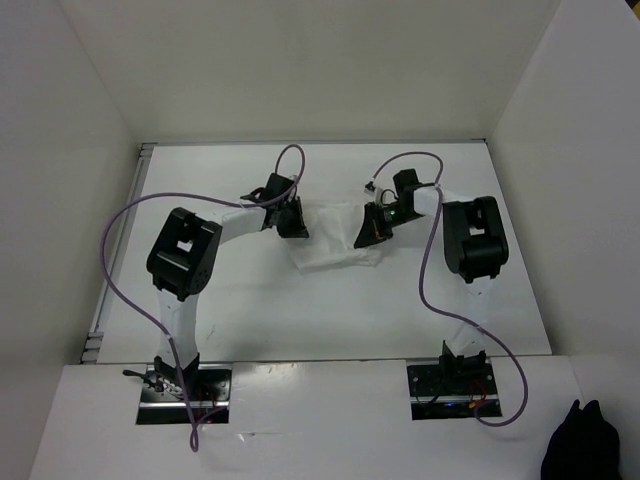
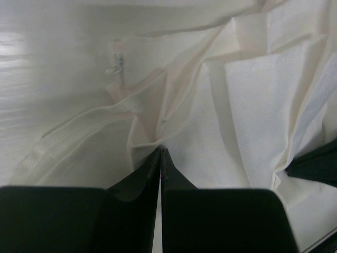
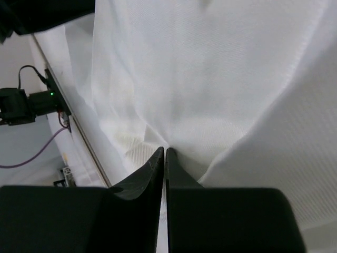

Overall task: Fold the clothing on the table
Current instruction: Fold the skirt

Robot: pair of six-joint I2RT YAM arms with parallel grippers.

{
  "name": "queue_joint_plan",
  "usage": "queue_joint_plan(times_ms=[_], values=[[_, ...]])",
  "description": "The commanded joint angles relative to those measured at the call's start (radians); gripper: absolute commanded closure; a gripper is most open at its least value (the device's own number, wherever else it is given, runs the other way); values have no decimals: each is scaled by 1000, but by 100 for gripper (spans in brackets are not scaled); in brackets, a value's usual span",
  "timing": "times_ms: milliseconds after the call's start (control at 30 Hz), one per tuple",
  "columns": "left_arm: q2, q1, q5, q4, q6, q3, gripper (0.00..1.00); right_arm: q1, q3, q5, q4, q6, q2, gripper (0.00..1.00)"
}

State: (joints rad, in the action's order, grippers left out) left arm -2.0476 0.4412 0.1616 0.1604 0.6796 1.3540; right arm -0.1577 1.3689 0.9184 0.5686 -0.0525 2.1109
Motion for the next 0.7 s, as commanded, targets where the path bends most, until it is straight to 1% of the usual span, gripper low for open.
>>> queue_joint_plan(times_ms=[0, 33, 67, 100, 133, 167, 200, 233, 267, 300, 333, 367, 433, 467, 600, 633, 667], values=[[-13, -45, -86, 73, -51, 11, 92, -22, -22, -59, -59, -10, -107, 92], [1, -45, -106, 73, -51, 11, 92, -22, -22, -70, -59, -10, -150, 92], [39, -55, -115, 73, -60, 11, 87, -22, -22, -81, -70, -10, -179, 90], [62, -55, -128, 73, -60, 2, 84, -22, -22, -91, -91, 0, -210, 88], [85, -55, -154, 64, -69, -16, 82, -22, -22, -105, -101, 0, -242, 85], [145, -55, -171, 64, -69, -16, 79, -22, -13, -146, -101, 0, -309, 80], [179, -55, -190, 64, -84, -30, 74, -22, -13, -171, -114, 0, -343, 68], [257, -44, -236, 64, -94, -30, 61, -13, 7, -196, -115, 0, -376, 63], [297, -29, -259, 64, -110, -30, 55, -13, 45, -223, -99, -29, -425, 51], [335, -19, -279, 64, -120, -30, 47, 0, 65, -224, -49, -46, -442, 29], [406, -6, -302, 64, -120, -30, 29, 0, 85, -234, -24, -56, -462, 22], [437, -6, -303, 64, -133, -21, 26, 10, 108, -249, -3, -66, -462, 16], [507, -6, -313, 64, -143, -10, 14, 10, 118, -260, 49, -66, -474, 4], [527, -6, -323, 73, -143, -1, 6, 21, 118, -269, 50, -47, -503, 1], [621, -6, -395, 117, -179, -42, 4, 47, 95, -322, 71, -7, -563, 1], [639, -6, -449, 129, -180, -88, 3, 59, 79, -334, 71, 2, -572, 1], [664, -6, -471, 143, -190, -116, 3, 60, 70, -375, 71, 11, -592, 1]])
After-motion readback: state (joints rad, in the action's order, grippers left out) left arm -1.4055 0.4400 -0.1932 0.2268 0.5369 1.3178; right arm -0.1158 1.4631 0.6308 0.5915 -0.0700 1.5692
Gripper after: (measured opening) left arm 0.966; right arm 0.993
